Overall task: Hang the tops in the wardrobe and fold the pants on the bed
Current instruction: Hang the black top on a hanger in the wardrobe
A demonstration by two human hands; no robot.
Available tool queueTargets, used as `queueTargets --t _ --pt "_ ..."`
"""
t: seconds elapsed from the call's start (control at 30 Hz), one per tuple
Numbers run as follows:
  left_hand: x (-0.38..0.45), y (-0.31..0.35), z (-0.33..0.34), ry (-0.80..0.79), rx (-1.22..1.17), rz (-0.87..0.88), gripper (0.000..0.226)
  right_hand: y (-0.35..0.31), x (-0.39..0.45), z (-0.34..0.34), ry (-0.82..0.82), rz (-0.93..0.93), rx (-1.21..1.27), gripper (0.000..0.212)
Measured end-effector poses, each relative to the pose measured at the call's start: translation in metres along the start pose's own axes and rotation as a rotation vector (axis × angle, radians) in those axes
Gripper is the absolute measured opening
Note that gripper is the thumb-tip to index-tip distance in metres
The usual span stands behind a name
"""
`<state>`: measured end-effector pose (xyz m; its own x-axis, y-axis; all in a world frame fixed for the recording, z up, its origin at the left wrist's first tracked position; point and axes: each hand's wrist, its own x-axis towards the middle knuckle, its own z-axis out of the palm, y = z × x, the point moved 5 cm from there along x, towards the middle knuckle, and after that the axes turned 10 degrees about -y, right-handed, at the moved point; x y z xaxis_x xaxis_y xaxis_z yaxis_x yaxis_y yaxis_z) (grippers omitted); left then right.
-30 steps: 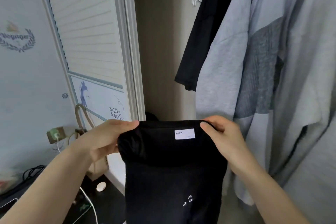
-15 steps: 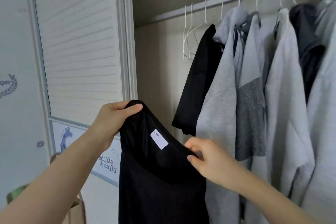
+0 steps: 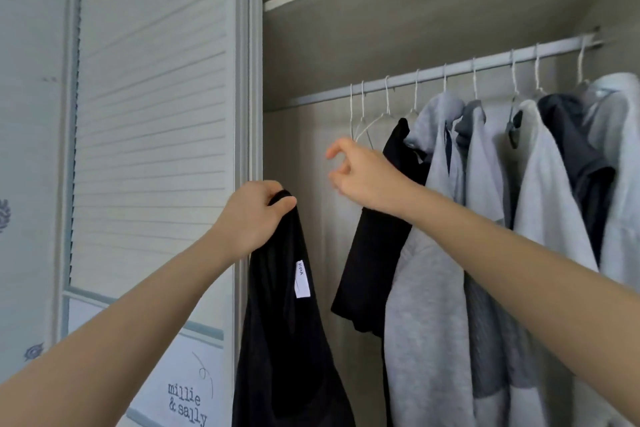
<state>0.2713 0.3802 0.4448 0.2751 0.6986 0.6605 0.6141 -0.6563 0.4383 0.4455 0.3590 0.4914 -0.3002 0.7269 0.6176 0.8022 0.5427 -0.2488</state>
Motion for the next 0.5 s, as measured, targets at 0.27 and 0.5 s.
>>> queueTargets --t 0.27,0.5 --pt "0.022 -0.011 -0.001 0.069 0.240 0.025 0.019 0.079 0.098 -0.045 0.319 0.510 0.111 0.056" --pt "0.030 -0.029 0.002 0.094 0.262 -0.022 0.018 0.114 0.114 -0.047 0.116 0.604 0.203 0.068"
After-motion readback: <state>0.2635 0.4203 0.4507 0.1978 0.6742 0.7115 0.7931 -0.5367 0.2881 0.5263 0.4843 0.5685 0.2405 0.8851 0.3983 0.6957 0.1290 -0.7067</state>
